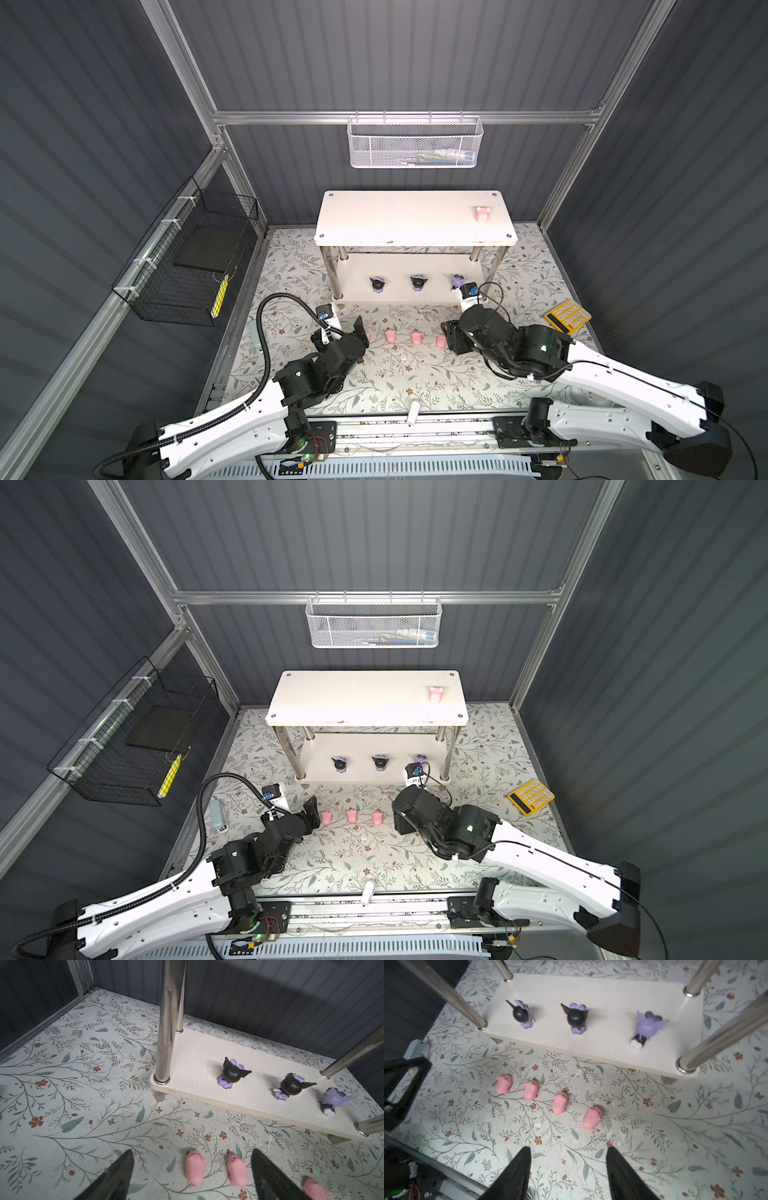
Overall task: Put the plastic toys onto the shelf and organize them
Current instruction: 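Withdraw the right gripper back over the remaining pink pigs, then lower the right gripper and close it on the nearest pink pig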
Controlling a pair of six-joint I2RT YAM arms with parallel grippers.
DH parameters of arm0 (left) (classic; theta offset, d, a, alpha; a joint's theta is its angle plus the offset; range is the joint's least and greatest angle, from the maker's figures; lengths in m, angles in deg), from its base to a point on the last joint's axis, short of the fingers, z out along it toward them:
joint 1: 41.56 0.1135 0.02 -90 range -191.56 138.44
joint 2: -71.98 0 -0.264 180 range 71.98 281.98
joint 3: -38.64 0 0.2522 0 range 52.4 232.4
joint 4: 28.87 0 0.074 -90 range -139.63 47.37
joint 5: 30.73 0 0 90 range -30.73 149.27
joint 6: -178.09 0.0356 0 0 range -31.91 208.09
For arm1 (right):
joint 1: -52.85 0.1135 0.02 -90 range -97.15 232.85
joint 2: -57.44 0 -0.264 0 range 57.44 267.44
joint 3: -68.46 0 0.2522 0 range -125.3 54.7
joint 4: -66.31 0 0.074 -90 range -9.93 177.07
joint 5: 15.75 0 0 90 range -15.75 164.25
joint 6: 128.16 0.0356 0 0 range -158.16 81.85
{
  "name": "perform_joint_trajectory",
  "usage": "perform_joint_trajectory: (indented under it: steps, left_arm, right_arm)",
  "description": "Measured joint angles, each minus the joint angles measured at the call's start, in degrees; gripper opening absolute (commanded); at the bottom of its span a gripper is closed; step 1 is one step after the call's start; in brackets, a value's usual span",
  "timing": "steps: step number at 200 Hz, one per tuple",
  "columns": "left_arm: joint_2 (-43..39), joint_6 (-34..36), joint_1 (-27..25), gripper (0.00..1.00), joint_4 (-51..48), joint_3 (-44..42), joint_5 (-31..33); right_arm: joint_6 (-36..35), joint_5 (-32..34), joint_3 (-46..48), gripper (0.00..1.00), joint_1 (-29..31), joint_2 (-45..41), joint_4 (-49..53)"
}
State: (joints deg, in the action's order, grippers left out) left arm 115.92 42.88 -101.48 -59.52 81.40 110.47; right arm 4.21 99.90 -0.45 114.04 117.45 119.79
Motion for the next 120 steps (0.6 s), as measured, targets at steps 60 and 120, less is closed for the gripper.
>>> perform_joint_trajectory:
  steps: [60, 120]
  left_arm:
    - [0.0, 0.0, 0.0, 0.88, 0.0, 0.0, 0.0]
    - [0.2, -0.5, 0.1, 0.88, 0.0, 0.0, 0.0]
  right_arm:
    - [11.6, -1.9, 3.9, 0.62, -2.6, 11.4, -4.0]
    - [14.8, -8.0, 5.3, 0.62, -6.1, 21.9, -8.3]
